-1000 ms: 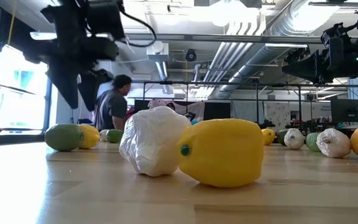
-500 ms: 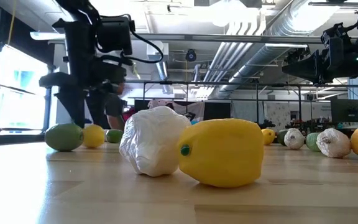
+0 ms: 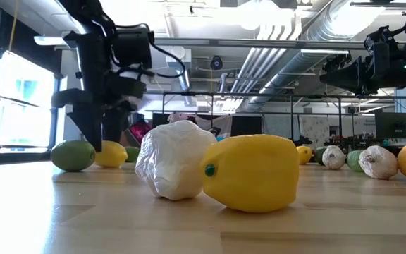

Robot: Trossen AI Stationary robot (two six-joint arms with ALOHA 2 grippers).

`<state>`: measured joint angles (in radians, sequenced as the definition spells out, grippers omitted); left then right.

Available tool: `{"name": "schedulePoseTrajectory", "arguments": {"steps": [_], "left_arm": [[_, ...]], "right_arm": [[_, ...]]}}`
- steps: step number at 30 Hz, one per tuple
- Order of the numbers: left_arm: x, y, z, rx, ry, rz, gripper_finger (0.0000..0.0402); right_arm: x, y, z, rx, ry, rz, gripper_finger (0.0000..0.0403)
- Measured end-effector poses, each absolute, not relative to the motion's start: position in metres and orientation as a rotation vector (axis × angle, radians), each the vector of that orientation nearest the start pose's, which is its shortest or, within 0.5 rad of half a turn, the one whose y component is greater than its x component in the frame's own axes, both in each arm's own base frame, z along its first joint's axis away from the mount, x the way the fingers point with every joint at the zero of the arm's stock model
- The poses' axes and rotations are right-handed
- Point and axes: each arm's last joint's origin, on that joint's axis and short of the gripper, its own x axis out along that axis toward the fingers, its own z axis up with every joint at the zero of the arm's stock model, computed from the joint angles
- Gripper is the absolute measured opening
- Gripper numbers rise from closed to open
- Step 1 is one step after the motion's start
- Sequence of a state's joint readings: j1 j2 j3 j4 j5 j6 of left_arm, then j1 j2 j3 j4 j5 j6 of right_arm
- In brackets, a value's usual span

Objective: Sort produce into baskets
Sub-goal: Put the lemon into the transparent bin

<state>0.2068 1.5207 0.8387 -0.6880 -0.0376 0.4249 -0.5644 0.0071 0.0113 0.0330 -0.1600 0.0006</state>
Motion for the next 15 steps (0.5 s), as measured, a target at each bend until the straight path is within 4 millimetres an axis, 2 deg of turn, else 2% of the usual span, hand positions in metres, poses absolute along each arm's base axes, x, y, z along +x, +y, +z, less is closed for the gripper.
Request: {"name": "schedulePoseTrajectory", "arguments": {"steps": [9, 15], "left_arm": [[0.252, 0.055, 0.155, 0.173, 1.409, -0.044, 0.0225], [0.255, 0.048, 0.175, 0.159, 1.341, -0.044, 0.0166]], "right_arm": [[0.084, -0.048, 0.17, -0.013, -0.035, -0.404, 0.0], [0.084, -0.048, 0.17, -0.013, -0.035, -0.404, 0.0]]}}
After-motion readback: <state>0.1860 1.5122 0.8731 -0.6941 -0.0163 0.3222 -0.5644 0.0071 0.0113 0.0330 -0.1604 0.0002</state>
